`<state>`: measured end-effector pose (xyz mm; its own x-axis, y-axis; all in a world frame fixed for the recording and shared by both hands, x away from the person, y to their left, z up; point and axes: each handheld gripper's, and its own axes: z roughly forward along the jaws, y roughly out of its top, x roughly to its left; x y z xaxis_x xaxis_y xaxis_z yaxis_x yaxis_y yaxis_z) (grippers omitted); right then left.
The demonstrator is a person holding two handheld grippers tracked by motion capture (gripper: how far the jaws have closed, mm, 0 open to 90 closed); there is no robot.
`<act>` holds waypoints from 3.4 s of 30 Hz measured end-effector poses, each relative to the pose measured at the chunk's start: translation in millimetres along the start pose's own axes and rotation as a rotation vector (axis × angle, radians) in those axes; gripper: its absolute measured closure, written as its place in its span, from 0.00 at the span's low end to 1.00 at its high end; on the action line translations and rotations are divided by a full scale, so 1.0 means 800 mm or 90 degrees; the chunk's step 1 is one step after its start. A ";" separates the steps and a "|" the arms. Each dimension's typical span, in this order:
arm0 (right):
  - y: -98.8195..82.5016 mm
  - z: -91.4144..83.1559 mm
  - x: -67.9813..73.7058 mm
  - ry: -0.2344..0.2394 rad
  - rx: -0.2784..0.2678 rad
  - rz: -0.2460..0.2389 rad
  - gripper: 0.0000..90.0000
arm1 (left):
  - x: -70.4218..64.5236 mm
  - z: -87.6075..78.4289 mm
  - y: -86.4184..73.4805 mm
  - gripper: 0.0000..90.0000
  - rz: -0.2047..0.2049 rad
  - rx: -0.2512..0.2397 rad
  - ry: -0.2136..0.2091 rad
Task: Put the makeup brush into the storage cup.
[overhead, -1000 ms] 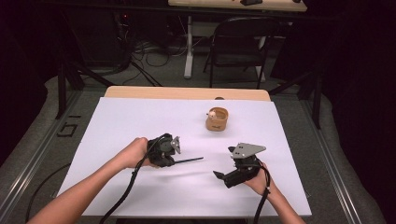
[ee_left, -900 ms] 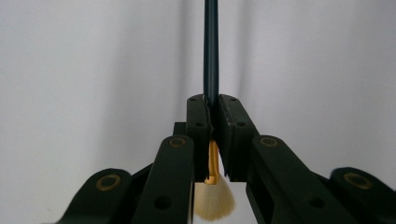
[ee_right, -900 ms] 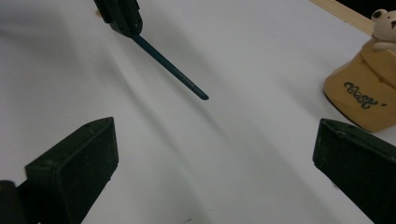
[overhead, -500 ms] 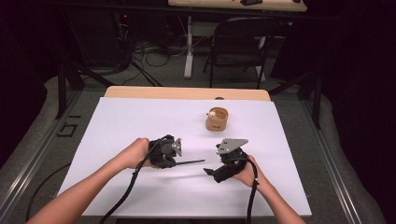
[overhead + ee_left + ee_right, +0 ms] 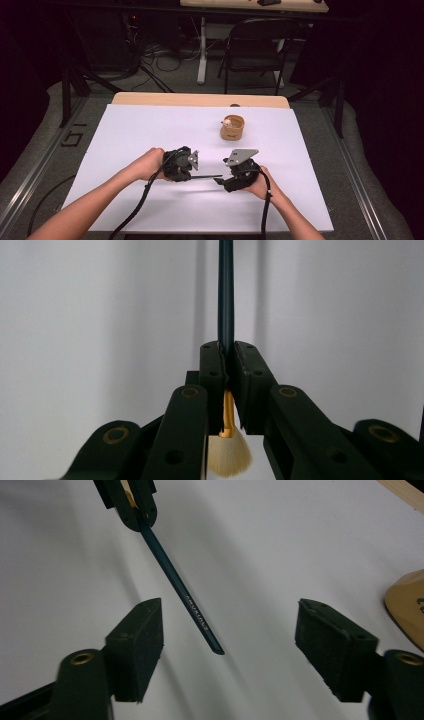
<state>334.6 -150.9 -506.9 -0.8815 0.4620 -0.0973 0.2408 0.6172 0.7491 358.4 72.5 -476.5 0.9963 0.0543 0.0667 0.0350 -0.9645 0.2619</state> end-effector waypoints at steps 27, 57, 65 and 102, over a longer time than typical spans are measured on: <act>-0.002 0.020 0.013 0.044 0.046 -0.043 0.75 | -0.003 -0.002 0.027 0.93 0.031 0.010 -0.006; -0.012 0.023 0.022 0.071 0.049 -0.117 0.94 | 0.006 0.000 0.033 0.79 0.008 0.003 0.017; -0.015 0.023 0.022 0.062 0.049 -0.108 0.94 | 0.015 -0.005 0.019 0.34 -0.055 -0.052 0.024; -0.027 0.013 0.015 0.020 0.034 -0.060 0.95 | 0.001 0.006 -0.060 0.00 -0.222 -0.203 0.112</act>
<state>323.3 -152.1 -530.6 -0.9132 0.3811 -0.1444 0.1771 0.6901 0.7017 358.1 117.5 -493.7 0.9006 0.4278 0.0765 0.3099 -0.7558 0.5769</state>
